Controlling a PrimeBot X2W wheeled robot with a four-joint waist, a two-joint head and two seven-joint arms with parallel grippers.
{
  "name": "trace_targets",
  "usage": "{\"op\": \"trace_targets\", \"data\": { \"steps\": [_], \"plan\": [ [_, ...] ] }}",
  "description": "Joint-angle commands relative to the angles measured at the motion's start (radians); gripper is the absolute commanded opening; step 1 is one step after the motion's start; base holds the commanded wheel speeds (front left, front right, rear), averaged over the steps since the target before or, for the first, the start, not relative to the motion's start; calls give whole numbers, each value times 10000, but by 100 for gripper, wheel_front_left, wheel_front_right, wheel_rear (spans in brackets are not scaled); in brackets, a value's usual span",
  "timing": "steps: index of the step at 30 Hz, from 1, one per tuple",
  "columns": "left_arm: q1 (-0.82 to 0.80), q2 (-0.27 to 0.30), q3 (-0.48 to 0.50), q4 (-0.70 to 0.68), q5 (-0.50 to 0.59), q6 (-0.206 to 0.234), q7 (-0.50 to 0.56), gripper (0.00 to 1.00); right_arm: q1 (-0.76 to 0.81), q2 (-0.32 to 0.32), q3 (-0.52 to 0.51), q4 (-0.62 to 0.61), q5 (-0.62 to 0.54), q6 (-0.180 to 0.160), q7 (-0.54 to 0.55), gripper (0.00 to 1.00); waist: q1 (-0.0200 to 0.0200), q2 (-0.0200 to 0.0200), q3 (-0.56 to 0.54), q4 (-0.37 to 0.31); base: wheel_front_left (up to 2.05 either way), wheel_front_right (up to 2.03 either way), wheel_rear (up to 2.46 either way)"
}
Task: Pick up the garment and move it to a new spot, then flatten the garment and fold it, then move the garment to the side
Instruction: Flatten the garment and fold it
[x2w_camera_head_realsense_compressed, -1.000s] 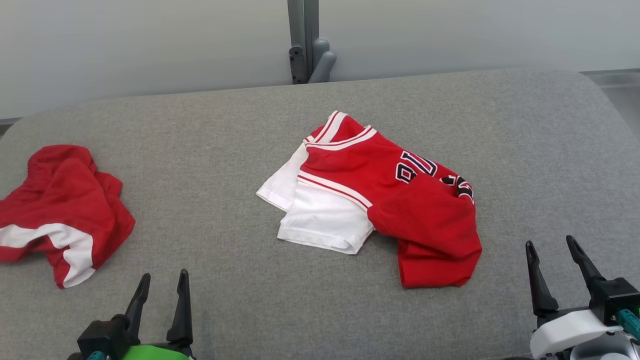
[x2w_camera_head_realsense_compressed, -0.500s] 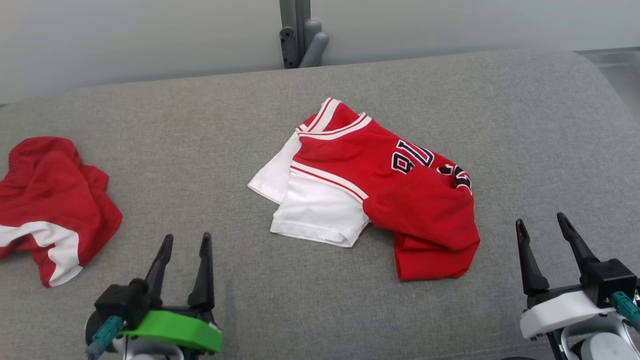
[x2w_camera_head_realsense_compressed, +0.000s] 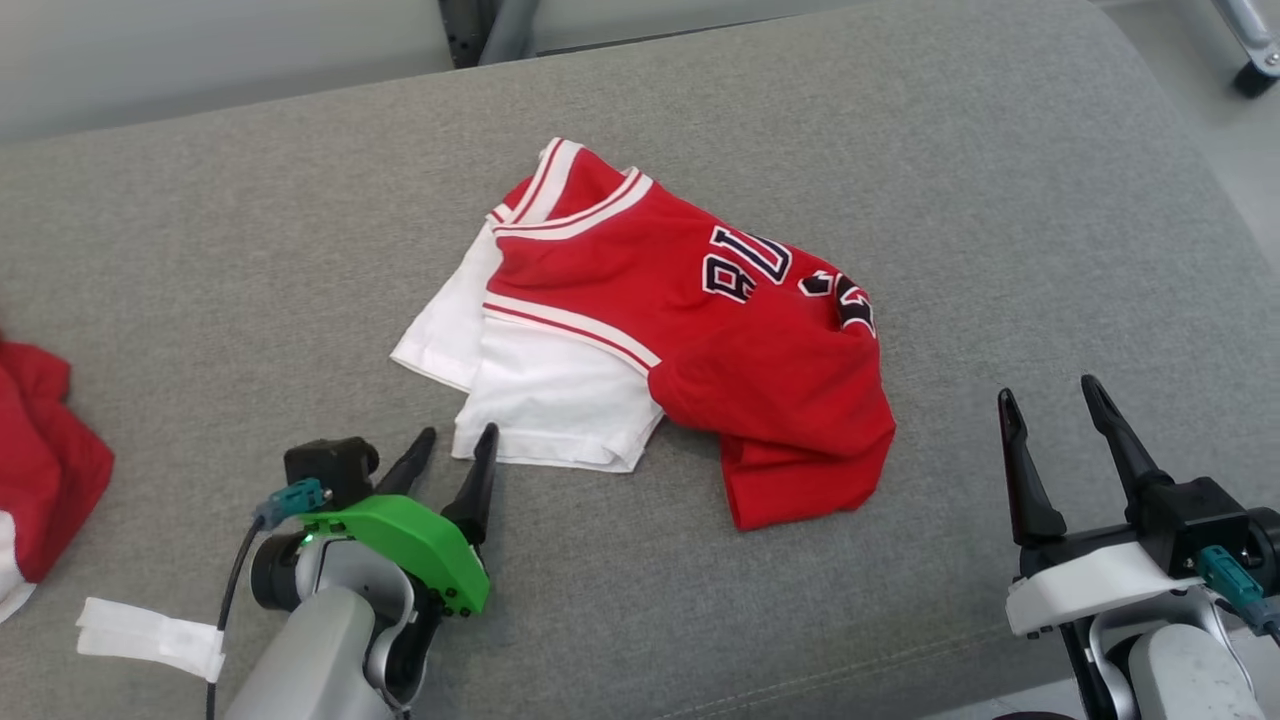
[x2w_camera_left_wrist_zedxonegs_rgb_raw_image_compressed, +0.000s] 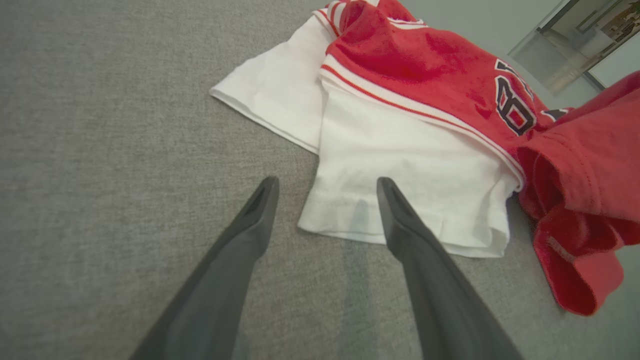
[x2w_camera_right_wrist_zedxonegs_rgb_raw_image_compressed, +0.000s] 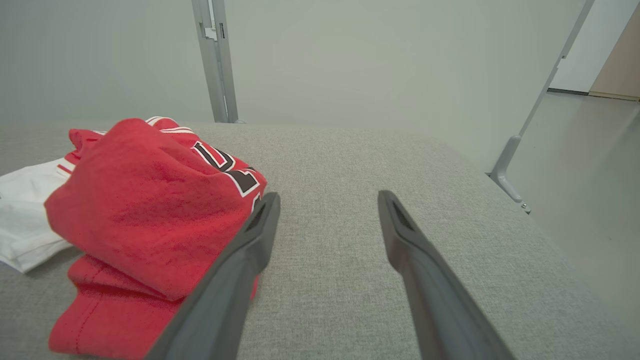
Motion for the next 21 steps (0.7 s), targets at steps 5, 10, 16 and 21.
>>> {"op": "trace_targets", "data": {
  "steps": [5, 10, 16, 21],
  "plan": [
    [-478, 243, 34, 1186, -319, -13, -32, 100, -56, 70, -116, 11, 14, -10, -31, 100, 0, -1, 425, -790, 0, 0, 0],
    [-348, 60, -667, 1354, -1171, -27, 482, 46, 20, 99, -130, 45, 6, -10, -31, 100, 0, -1, 393, -895, 0, 0, 0],
    [-247, 464, -1541, 695, -2140, -35, 1037, 0, -56, 81, -136, 100, 1, -10, -31, 100, 0, -1, 348, -766, 0, 0, 0],
    [-511, 754, -1878, -326, -2741, -30, 1290, 0, -71, 12, -64, 148, -11, -10, -31, 100, 0, -1, 202, -620, 0, 0, 0]
  ]
}}
